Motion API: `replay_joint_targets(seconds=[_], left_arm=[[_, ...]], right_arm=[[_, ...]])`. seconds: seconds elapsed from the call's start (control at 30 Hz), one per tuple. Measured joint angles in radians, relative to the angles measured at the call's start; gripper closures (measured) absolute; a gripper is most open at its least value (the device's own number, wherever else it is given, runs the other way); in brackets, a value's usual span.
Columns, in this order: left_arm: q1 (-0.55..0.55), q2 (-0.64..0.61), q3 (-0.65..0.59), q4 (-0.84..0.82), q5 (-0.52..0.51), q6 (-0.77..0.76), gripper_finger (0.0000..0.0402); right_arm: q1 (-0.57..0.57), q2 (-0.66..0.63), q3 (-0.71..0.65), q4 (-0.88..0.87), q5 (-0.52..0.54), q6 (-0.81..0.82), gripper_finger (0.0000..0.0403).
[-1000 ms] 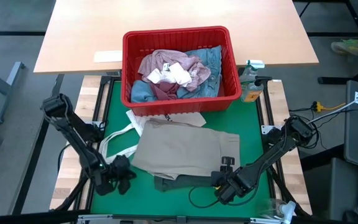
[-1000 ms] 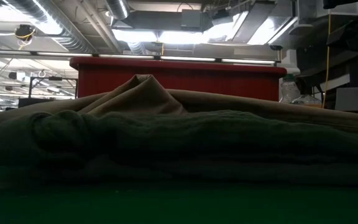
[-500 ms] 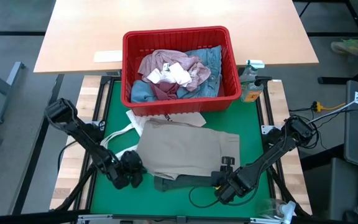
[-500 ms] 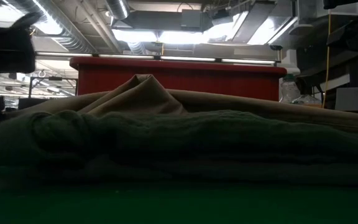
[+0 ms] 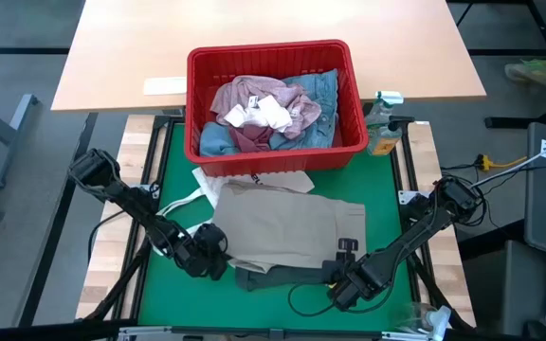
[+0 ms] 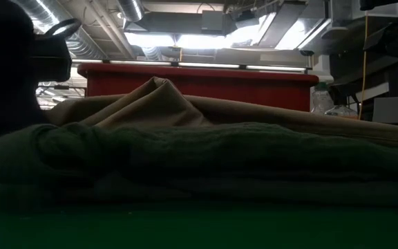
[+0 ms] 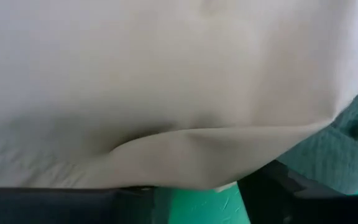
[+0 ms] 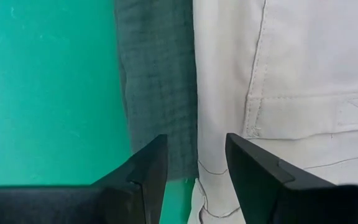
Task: Fold laundry
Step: Fold the grey shorts
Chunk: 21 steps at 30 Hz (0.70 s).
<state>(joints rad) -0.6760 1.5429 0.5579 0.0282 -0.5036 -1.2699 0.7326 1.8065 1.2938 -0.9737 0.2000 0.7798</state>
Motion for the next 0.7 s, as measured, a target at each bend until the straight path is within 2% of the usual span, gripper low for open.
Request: replay_joint_targets(seconds=[0.23, 0.43, 0.7], left_arm=[[-0.032, 0.000, 0.000, -0.011, 0.001, 0.000, 0.0385], [-0.040, -0.005, 0.001, -0.020, -0.002, 0.000, 0.0398], [-0.039, -0.089, 0.003, -0.140, -0.002, 0.079, 0.0400]], right_arm=[[0.000, -0.001, -0.073, 0.005, 0.040, 0.114, 0.0240], [0.000, -0.001, -0.168, 0.052, 0.005, 0.208, 0.0240], [-0.001, -0.006, -0.216, 0.116, -0.025, 0.211, 0.0240]])
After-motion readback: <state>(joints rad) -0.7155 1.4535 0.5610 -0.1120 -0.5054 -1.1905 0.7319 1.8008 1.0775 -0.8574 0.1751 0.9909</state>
